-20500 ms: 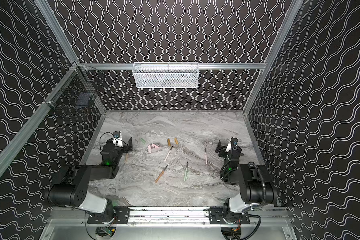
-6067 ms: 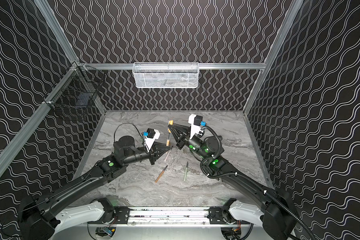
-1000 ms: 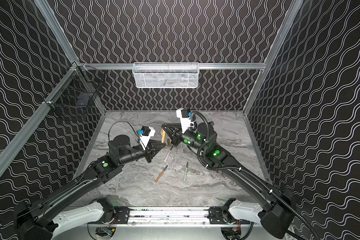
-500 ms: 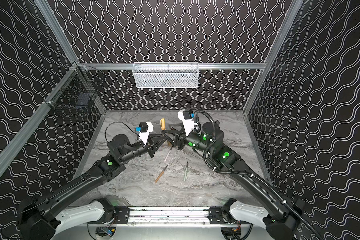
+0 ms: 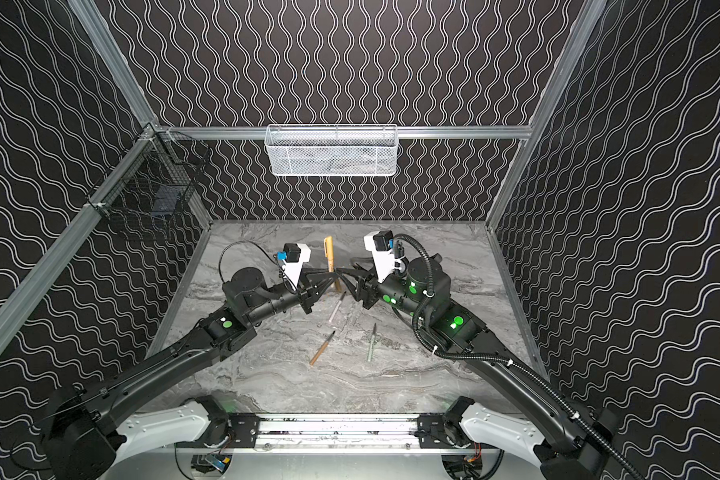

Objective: Insert the pens into the pen caps
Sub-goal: 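Grasp the capped pen body with the right gripper beside the left gripper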

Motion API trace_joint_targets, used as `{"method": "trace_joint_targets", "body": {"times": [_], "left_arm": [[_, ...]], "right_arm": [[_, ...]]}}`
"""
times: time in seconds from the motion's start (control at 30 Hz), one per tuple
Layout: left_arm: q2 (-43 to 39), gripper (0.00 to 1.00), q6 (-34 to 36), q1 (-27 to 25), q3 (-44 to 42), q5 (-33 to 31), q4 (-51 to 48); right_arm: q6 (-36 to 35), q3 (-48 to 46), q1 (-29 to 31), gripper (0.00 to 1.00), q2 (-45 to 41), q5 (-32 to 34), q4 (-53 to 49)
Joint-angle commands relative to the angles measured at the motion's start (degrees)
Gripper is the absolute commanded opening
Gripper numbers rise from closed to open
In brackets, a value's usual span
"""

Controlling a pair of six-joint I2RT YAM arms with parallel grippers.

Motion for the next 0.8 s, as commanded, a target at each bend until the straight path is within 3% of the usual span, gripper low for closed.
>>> {"method": "trace_joint_targets", "body": {"times": [0.0, 0.77], "left_arm": [[0.3, 0.00, -0.6, -0.1, 0.2, 0.1, 2.2], [0.8, 0.00, -1.8, -0.5, 0.6, 2.2, 2.7]], "right_arm": [[-0.5, -0.3, 0.0, 0.48, -0.4, 0.8, 0.3], [0.3, 0.5, 0.0, 0.51, 2.1, -2.9, 4.2]]}}
